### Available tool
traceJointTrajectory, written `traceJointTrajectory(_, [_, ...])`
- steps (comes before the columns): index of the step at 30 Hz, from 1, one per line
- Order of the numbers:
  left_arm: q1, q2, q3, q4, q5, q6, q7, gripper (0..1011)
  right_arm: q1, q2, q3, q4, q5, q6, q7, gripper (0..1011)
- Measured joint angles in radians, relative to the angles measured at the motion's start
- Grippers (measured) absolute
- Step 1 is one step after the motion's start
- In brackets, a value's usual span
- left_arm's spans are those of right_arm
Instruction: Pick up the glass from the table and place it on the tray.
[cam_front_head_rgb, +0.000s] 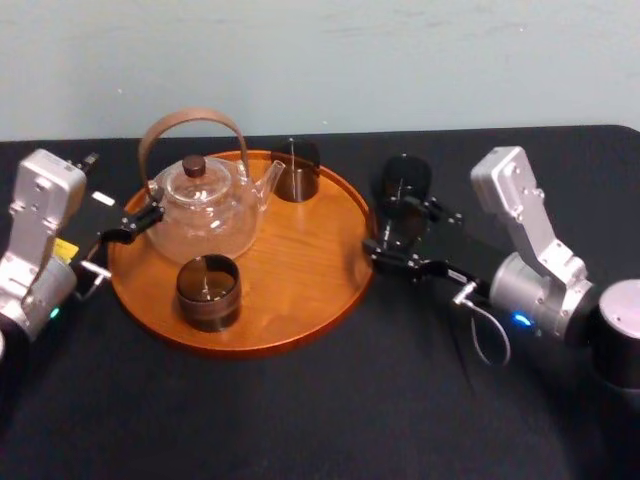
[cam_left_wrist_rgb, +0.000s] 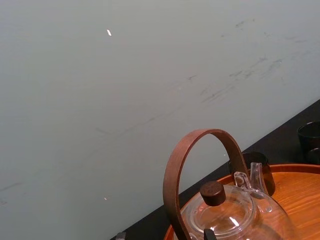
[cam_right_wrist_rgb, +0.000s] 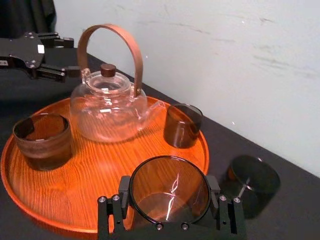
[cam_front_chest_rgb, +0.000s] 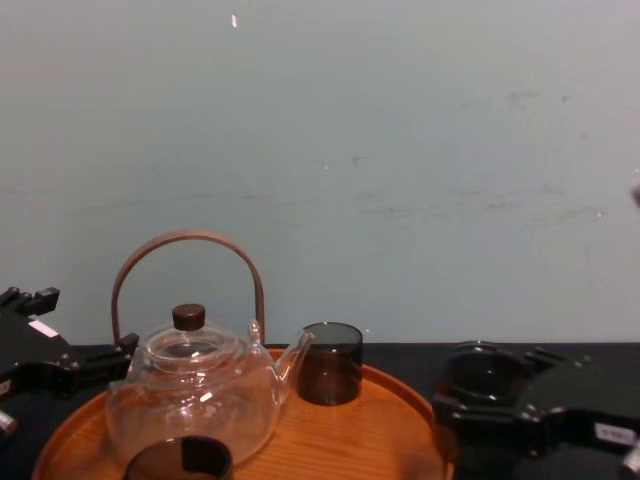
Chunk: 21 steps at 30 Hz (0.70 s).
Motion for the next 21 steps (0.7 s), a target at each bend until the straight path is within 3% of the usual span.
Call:
traceJointTrajectory(12, [0.000,0.000,0.000,0.000,0.000,0.000,0.000,1010,0.110,-0.065,-0.090,0.080,-0.060,0.015,0.020,919])
traceJointTrajectory(21, [0.000,0.000,0.000,0.000,0.000,0.000,0.000,1010,0.158,-0.109,-0.125,0.145,-0.078,0.007,0.030,920])
